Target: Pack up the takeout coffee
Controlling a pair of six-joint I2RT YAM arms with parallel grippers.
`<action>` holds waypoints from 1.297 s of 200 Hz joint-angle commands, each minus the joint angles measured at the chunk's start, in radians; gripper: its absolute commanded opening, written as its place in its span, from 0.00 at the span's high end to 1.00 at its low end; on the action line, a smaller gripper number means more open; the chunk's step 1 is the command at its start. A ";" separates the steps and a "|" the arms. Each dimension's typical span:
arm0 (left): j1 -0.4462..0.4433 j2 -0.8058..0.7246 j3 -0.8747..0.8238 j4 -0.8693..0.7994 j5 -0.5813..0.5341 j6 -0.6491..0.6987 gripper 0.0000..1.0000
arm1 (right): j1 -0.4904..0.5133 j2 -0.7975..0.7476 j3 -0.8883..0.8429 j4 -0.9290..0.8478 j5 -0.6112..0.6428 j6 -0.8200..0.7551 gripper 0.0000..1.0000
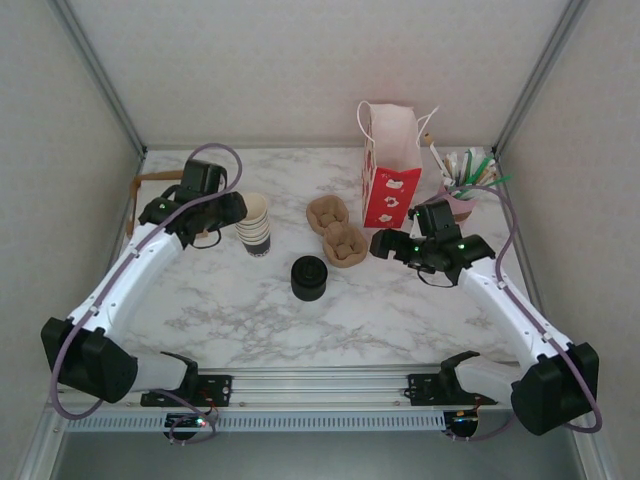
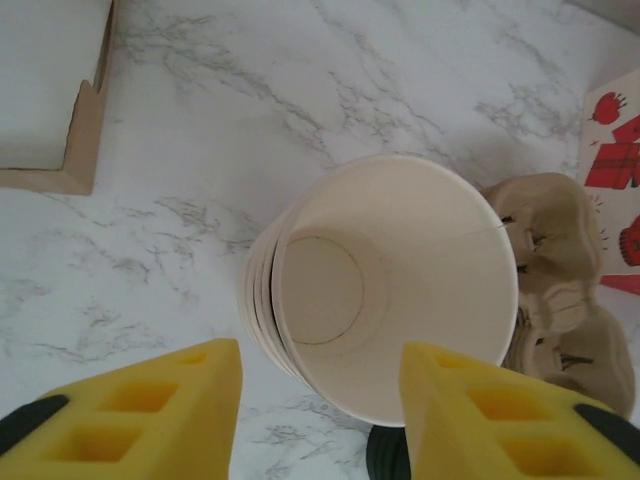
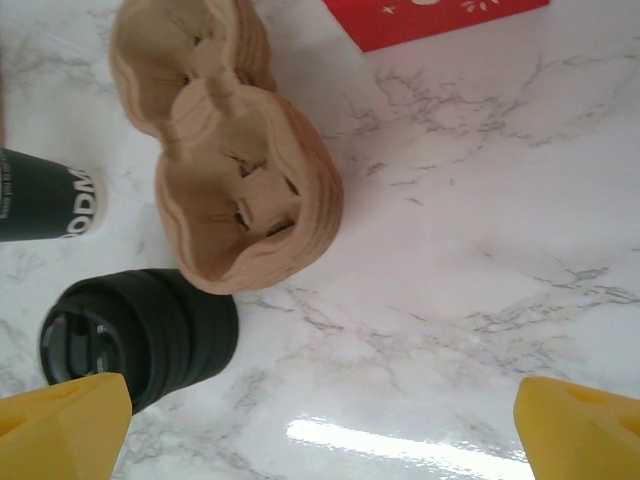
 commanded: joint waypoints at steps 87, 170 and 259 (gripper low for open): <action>-0.007 0.127 0.140 -0.101 -0.117 0.061 0.64 | 0.009 -0.002 0.022 -0.057 0.030 -0.073 0.17; 0.015 0.222 0.211 -0.163 -0.064 0.105 0.72 | 0.010 -0.014 0.008 -0.057 0.023 -0.073 0.21; 0.015 0.232 0.214 -0.174 -0.072 0.105 0.94 | 0.010 0.003 0.019 -0.056 0.021 -0.085 0.29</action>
